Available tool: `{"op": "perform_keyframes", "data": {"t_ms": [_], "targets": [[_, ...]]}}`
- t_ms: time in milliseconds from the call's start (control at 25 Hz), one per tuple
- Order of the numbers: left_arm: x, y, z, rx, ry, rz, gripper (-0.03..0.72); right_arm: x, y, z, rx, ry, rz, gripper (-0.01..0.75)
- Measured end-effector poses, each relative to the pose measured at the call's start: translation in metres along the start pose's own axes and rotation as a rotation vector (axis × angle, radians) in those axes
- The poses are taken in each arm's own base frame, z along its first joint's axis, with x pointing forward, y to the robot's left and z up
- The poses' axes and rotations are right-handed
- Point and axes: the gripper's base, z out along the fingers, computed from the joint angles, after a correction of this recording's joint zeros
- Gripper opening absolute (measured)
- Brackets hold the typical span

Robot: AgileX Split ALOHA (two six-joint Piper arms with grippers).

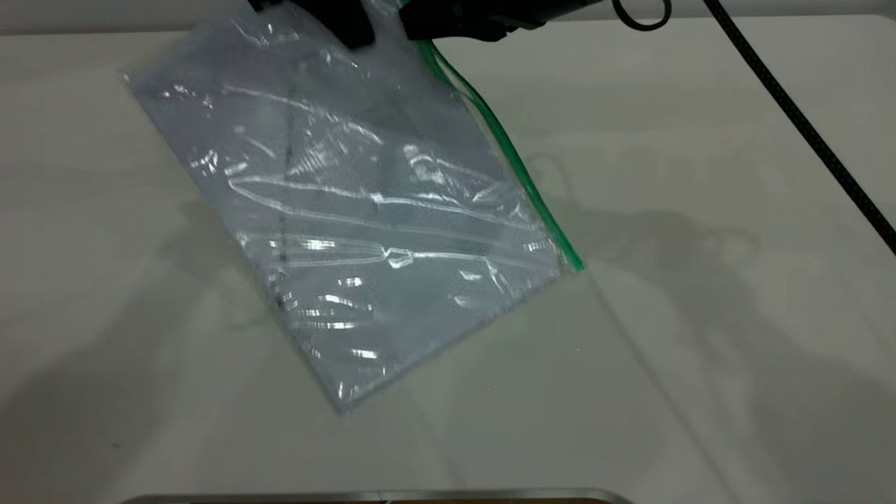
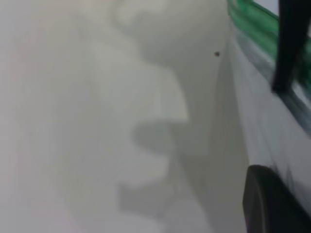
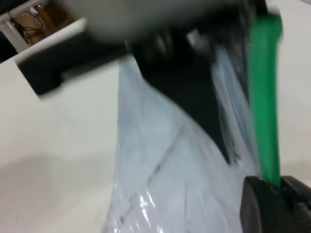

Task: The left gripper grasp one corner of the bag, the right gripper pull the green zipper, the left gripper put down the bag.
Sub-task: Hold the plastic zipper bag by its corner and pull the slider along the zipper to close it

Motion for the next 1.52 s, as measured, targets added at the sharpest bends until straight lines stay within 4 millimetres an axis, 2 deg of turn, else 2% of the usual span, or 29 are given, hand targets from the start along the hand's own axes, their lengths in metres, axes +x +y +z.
{"op": "perform_keyframes", "data": {"t_ms": [400,560,720,880,1520], "targets": [[0.023,0.008,-0.043,-0.095,-0.111,-0.053,0.052,0.009,-0.014,-0.001,0.139,0.082,-0.023,0.037],[0.038,0.011,-0.060,-0.137,-0.130,-0.093,0.052,0.030,-0.026,0.005,0.213,0.165,0.001,0.037],[0.044,0.011,-0.063,-0.146,-0.129,-0.100,0.052,0.052,-0.034,0.012,0.260,0.233,0.042,0.037],[0.046,0.012,-0.064,-0.149,-0.130,-0.095,0.052,0.061,-0.036,0.014,0.277,0.261,0.056,0.037],[0.046,0.012,-0.065,-0.157,-0.154,-0.106,0.052,0.072,-0.053,0.002,0.422,0.333,0.088,0.037]]}}
